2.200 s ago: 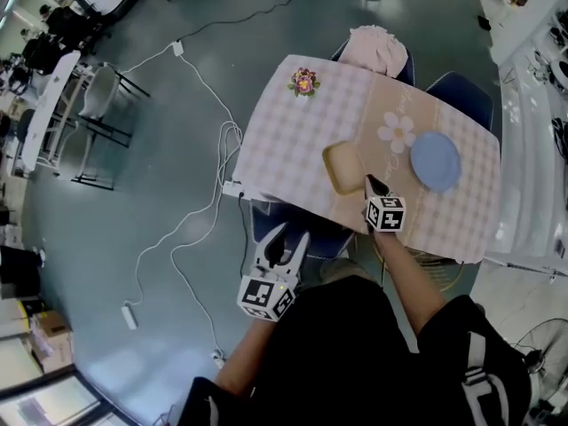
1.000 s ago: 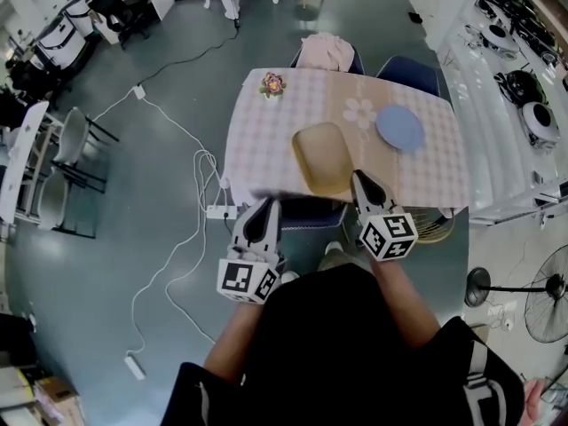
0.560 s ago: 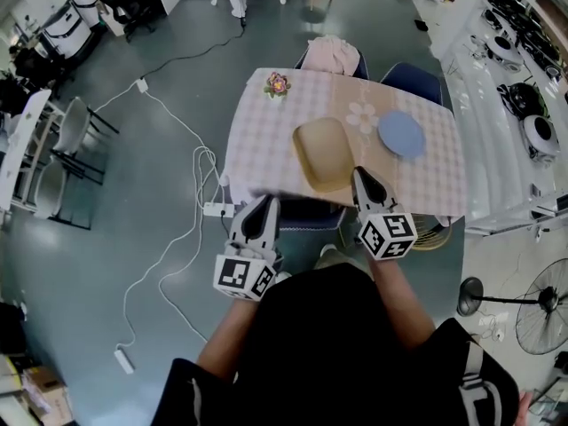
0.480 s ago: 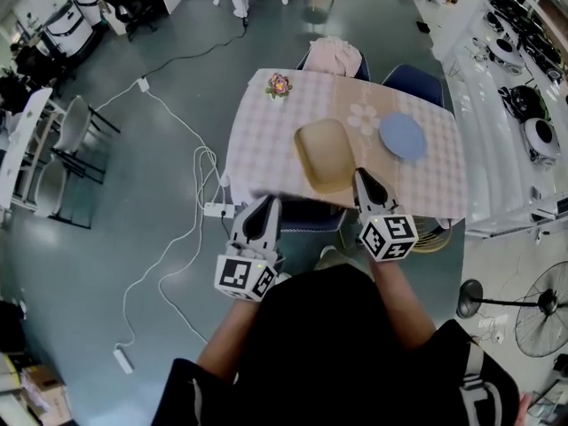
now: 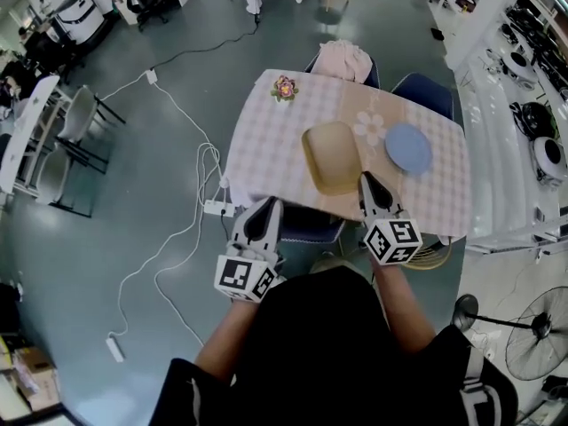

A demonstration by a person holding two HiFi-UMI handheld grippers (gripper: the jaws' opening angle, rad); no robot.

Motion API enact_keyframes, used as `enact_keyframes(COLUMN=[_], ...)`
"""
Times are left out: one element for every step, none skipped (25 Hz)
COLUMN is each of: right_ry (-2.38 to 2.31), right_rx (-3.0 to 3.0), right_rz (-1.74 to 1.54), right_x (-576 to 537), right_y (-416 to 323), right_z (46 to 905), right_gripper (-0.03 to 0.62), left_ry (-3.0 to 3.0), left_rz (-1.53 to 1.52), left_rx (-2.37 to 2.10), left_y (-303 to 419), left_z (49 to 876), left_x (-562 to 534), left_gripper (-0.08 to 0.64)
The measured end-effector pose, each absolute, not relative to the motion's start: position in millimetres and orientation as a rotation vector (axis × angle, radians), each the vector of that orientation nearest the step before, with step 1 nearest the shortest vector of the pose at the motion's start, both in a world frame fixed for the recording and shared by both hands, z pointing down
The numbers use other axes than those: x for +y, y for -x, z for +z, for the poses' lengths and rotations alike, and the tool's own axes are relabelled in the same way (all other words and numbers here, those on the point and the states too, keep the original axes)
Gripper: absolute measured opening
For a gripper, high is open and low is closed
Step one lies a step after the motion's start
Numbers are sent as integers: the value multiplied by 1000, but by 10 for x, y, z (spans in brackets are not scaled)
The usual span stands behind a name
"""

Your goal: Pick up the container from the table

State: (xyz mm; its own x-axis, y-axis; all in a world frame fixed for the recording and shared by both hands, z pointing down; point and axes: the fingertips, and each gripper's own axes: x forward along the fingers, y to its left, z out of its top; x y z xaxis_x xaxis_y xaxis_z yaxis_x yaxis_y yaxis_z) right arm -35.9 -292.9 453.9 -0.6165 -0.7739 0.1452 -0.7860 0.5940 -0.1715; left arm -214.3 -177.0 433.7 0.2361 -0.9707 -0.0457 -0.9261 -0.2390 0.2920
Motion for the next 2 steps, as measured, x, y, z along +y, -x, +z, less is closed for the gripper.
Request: enact_keyframes(right_ry=[-1353,-1358], right_rx=[-2751,-2747], right_rz=[341,343], right_x=[-2987,-3046], right_y=[313,266], right_z=[4562,4584], right_gripper=[12,12], left_ry=[-2299,-2297], left_rz=[-321,-321], left_rx=[-1794,-1792], left_y=[2116,2089], left_z=[4355,4373], left_x=[-1820,-1869], left_gripper=[20,20])
